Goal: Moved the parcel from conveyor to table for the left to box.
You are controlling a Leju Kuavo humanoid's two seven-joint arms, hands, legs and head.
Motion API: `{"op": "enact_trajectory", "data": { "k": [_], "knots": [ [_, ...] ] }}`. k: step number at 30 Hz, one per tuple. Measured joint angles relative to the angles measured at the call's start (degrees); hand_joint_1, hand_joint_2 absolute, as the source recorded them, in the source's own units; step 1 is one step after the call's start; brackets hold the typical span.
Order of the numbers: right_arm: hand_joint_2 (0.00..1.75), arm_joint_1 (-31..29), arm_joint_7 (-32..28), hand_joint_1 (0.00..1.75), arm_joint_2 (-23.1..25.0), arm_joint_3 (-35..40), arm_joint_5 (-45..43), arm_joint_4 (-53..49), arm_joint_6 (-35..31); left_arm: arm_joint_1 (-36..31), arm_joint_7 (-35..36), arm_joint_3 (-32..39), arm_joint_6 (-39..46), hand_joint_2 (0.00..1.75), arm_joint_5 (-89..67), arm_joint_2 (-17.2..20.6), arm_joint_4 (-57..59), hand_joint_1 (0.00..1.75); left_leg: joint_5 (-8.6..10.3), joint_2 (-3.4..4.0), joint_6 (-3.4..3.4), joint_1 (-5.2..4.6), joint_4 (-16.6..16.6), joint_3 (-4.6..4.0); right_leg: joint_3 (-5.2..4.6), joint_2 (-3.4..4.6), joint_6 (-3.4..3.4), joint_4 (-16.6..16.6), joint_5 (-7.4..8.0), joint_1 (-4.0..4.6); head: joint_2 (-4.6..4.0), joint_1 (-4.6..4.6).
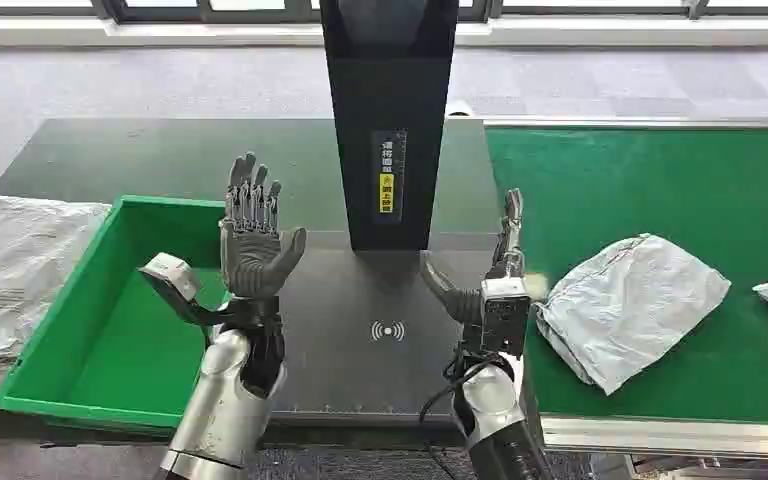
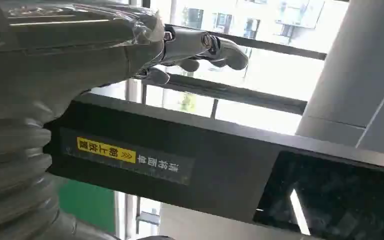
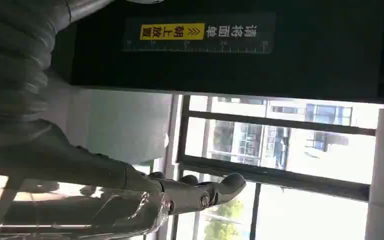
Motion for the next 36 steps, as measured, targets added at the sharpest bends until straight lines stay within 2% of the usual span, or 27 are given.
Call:
{"op": "enact_trajectory", "data": {
  "k": [24, 27, 30, 36],
  "knots": [
    [1.75, -0.1, 0.0, 0.0, 0.0, 0.0, 2.0, 1.3, -2.4, -0.1, 0.0, 0.0, 0.1, 1.75, 0.2, 0.0, 1.1, 0.0, 0.0, 0.0, 0.0, 0.0, 0.0, 0.0, -0.01, 0.0, 0.0, 0.0, 0.0, 0.0, -0.02, 0.0],
    [1.75, -0.2, 0.0, 0.0, 0.0, 0.0, 4.5, 1.7, -6.5, -0.1, 0.0, 0.0, 0.2, 1.75, 0.2, 0.0, 1.2, 0.0, 0.0, 0.0, 0.0, 0.0, 0.0, 0.0, -0.01, 0.01, 0.0, 0.0, 0.0, 0.0, 0.0, 0.0],
    [1.75, -0.5, 0.0, 0.0, -0.1, -1.8, 11.7, 4.0, -12.2, -0.1, 0.0, 0.0, 0.2, 1.75, 0.3, 0.0, 1.2, 0.0, 0.0, 0.0, 0.0, 0.0, 0.0, 0.0, 0.0, 0.0, 0.0, 0.0, 0.0, 0.0, -0.02, 0.0],
    [1.75, -0.5, 0.0, 0.0, -0.1, -5.6, 13.9, 6.2, -12.8, -0.1, 0.0, 0.2, 0.2, 1.75, 0.3, 0.0, 1.2, 0.0, 0.0, 0.0, 0.0, -0.01, 0.0, 0.0, 0.0, -0.01, 0.0, 0.0, 0.0, 0.0, -0.02, 0.0]
  ]
}}
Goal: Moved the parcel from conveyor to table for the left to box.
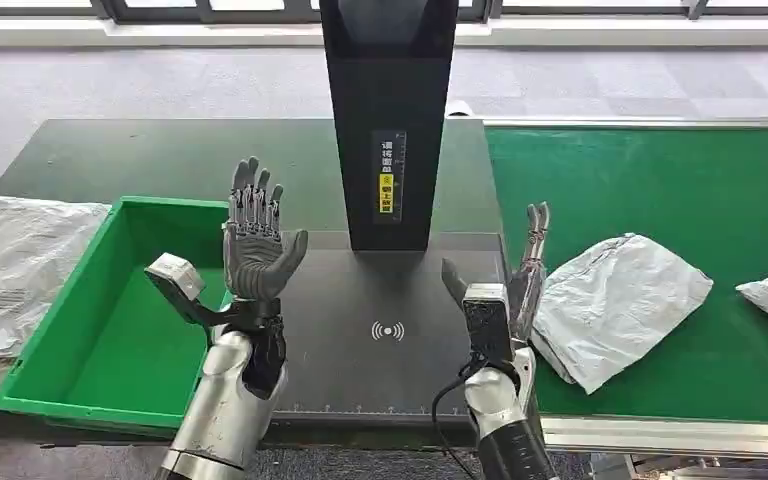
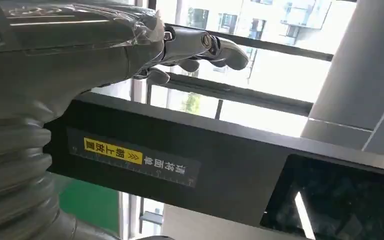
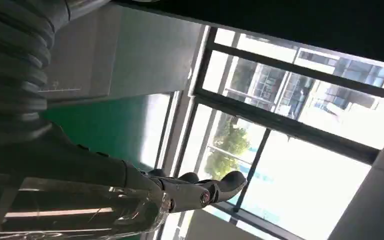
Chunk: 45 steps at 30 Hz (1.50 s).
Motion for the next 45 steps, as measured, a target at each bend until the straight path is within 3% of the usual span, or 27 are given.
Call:
{"op": "enact_trajectory", "data": {
  "k": [3, 6, 12, 19, 24, 34, 38, 45],
  "knots": [
    [1.75, 0.0, 0.0, 0.0, 0.0, -1.1, 2.4, 0.6, -0.2, 0.0, 0.0, 0.1, 0.0, 1.75, 0.1, 0.0, 0.0, 0.0, 0.0, -0.01, 0.0, 0.0, 0.0, 0.0, 0.0, -0.01, 0.0, 0.0, 0.0, 0.0, 0.02, 0.0],
    [1.75, -0.2, 1.1, 0.0, 1.1, -7.4, 19.8, 0.9, -0.4, 0.2, 0.0, 0.6, 0.0, 1.75, 0.7, 0.1, -0.4, 0.0, 0.0, -0.02, 0.0, 0.0, 0.0, 0.0, 0.0, -0.03, 0.0, 0.0, 0.0, 0.0, 0.0, 0.0],
    [1.75, -0.3, 11.3, 0.0, 1.6, -24.6, 45.1, -3.3, -0.6, 1.1, 0.0, 2.9, -0.7, 1.75, 1.0, 0.3, -1.9, 0.0, 0.0, -0.25, 0.01, -0.04, 0.0, -0.06, 0.04, -0.18, 0.05, 0.0, -0.03, -0.01, 0.02, 0.0],
    [1.75, -3.9, 22.5, 0.0, 2.1, -39.4, 61.4, -6.2, -0.6, 2.5, 0.0, 4.0, 0.5, 1.75, 1.0, 0.5, -4.8, 0.0, -0.04, -0.22, 0.07, -0.06, 0.0, -0.05, 0.04, -0.16, 0.06, 0.0, -0.04, -0.03, 0.02, 0.0],
    [1.75, -8.0, 27.8, 0.0, 1.1, -46.9, 64.2, -3.0, -0.6, 4.1, 0.0, 4.6, 0.7, 1.75, 0.6, 0.9, -6.9, 0.0, -0.04, -0.15, 0.07, -0.05, 0.0, -0.05, 0.02, -0.13, 0.07, 0.0, -0.04, -0.02, 0.02, 0.0],
    [1.75, -10.9, 38.3, 0.0, -2.5, -47.9, 66.7, 5.2, -0.6, 4.4, 0.0, 5.2, 1.4, 1.75, 0.5, 0.9, -8.1, 0.0, -0.04, -0.16, 0.08, -0.05, 0.0, -0.06, 0.03, -0.14, 0.07, 0.0, -0.05, -0.02, 0.02, 0.0],
    [1.75, -15.0, 32.1, 0.0, -5.1, -49.5, 52.7, 17.2, 1.2, 4.5, 0.0, 5.4, 0.4, 1.75, 0.4, 0.9, -8.5, 0.0, -0.04, -0.09, 0.08, -0.06, 0.0, -0.01, 0.03, -0.08, 0.08, 0.0, -0.04, -0.02, 0.0, 0.0],
    [1.75, -16.9, 34.3, 0.0, -8.2, -50.4, 50.2, 28.4, 2.5, 4.7, 0.0, 5.6, 0.1, 1.75, 0.1, 0.9, -9.0, 0.0, -0.03, -0.18, 0.11, -0.06, 0.0, -0.05, 0.05, -0.16, 0.1, 0.0, -0.04, -0.02, 0.02, 0.0]
  ]
}}
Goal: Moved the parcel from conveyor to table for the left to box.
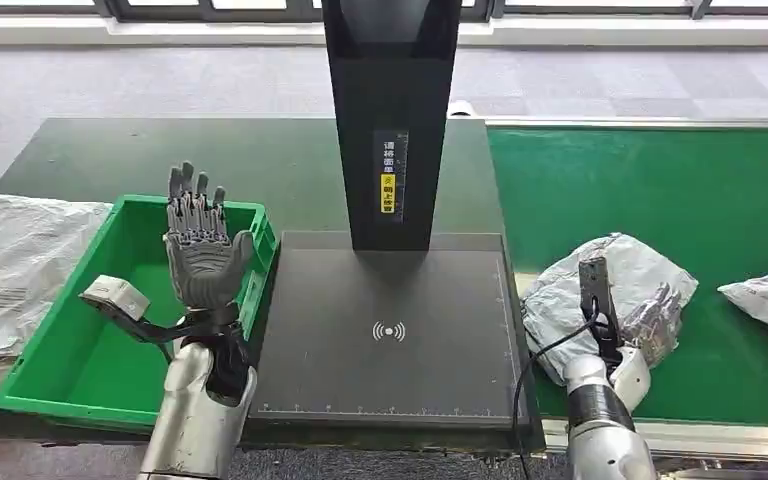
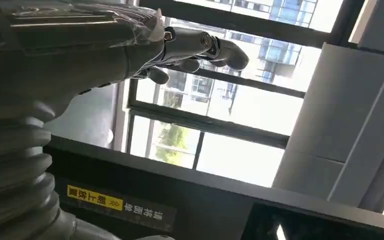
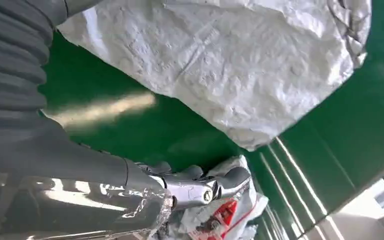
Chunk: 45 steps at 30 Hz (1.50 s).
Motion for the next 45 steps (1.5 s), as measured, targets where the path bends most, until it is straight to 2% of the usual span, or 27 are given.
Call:
{"op": "enact_trajectory", "data": {
  "k": [16, 19, 22, 24, 25, 26, 31, 45],
  "knots": [
    [1.75, -1.7, 3.2, 0.0, -1.2, -0.1, 1.8, 5.9, 0.6, 0.0, 0.0, 0.1, 0.5, 1.75, -0.8, 0.0, 0.0, 0.0, -0.01, 0.02, 0.01, 0.0, 0.0, 0.0, 0.0, 0.01, 0.01, 0.0, -0.01, 0.0, -0.02, 0.0],
    [1.75, -1.8, 8.0, 0.0, -1.2, -0.1, 4.0, 6.4, 2.3, 0.0, 0.0, 0.2, 0.5, 1.75, -0.9, 0.0, 0.0, 0.0, -0.01, 0.01, 0.01, 0.0, 0.0, 0.0, 0.0, 0.01, 0.01, 0.0, -0.01, 0.0, 0.0, 0.0],
    [1.75, -1.8, 13.1, 0.0, -1.5, 0.1, 6.8, 7.3, 6.8, 0.0, 0.0, 0.2, 0.5, 1.75, -1.0, 0.0, 0.0, 0.0, -0.01, 0.02, 0.01, 0.0, 0.0, 0.0, 0.0, 0.01, 0.01, 0.0, -0.01, 0.0, 0.0, 0.0],
    [1.75, -1.8, 14.1, 0.0, -1.5, 0.4, 7.7, 7.8, 9.0, 0.0, 0.0, 0.2, 0.1, 1.75, -1.0, 0.0, 0.0, 0.0, -0.01, 0.02, 0.01, 0.0, 0.0, 0.0, -0.01, 0.02, 0.01, 0.0, -0.01, 0.0, 0.0, 0.0],
    [1.75, -1.8, 14.7, 0.12, -1.5, 0.5, 8.0, 8.0, 9.7, 0.0, 0.0, 0.2, -0.2, 1.75, -0.9, 0.0, 0.1, 0.0, -0.01, 0.02, 0.01, 0.0, 0.0, 0.0, -0.01, 0.02, 0.01, 0.0, -0.01, 0.0, 0.0, 0.0],
    [1.75, -1.9, 15.0, 1.75, -1.5, 0.6, 8.2, 8.1, 10.2, 0.0, 0.0, 0.2, -0.4, 1.75, -0.8, 0.0, 0.1, 0.0, -0.01, 0.02, 0.01, 0.0, 0.0, 0.01, 0.0, 0.02, 0.01, 0.0, -0.01, 0.0, 0.0, 0.0],
    [1.75, -1.8, 15.0, 1.75, -1.6, 0.9, 8.5, 8.7, 12.6, -0.1, 0.0, 0.3, -1.6, 1.75, -0.5, 0.0, 0.6, 0.0, -0.01, 0.03, 0.01, 0.01, 0.0, 0.02, -0.01, 0.02, 0.01, 0.0, -0.01, 0.01, 0.0, 0.0],
    [1.75, -1.8, 15.0, 1.75, -2.2, 1.3, 8.1, 9.2, 13.3, -0.1, 0.0, 0.5, -2.0, 1.75, -0.5, 0.1, 1.4, 0.0, -0.02, 0.03, 0.01, 0.0, 0.0, 0.01, -0.01, 0.02, 0.01, 0.0, -0.01, 0.0, 0.0, 0.0]
  ]
}}
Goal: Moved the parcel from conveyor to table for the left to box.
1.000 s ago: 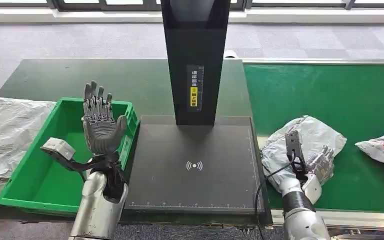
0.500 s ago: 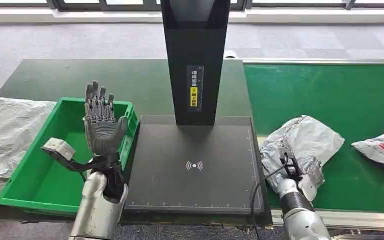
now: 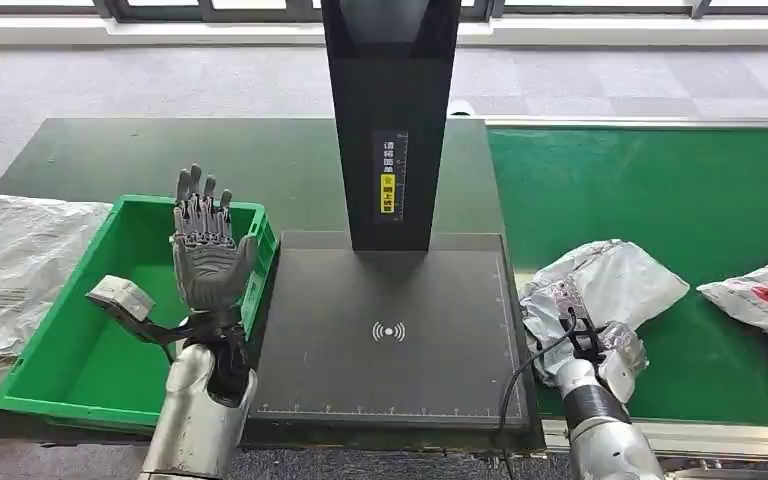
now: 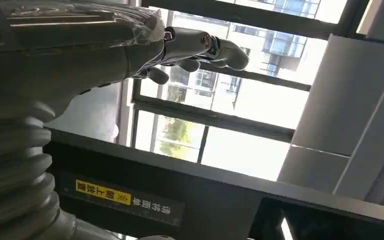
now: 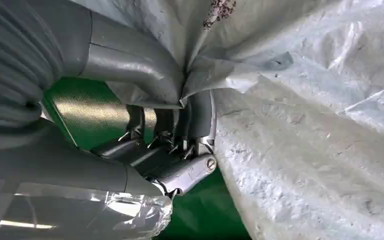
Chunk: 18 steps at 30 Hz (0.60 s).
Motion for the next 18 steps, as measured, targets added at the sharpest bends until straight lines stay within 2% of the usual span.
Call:
{"op": "enact_trajectory", "data": {
  "k": [18],
  "knots": [
    [1.75, 0.1, -0.3, 1.75, -0.5, 0.0, 0.1, 0.3, 0.5, -0.1, 0.0, 0.0, 0.0, 1.75, 0.0, 0.0, 0.6, 0.0, 0.0, 0.0, 0.0, 0.0, 0.0, 0.0, -0.01, 0.0, 0.0, 0.0, 0.0, 0.0, 0.0, 0.0]
  ]
}}
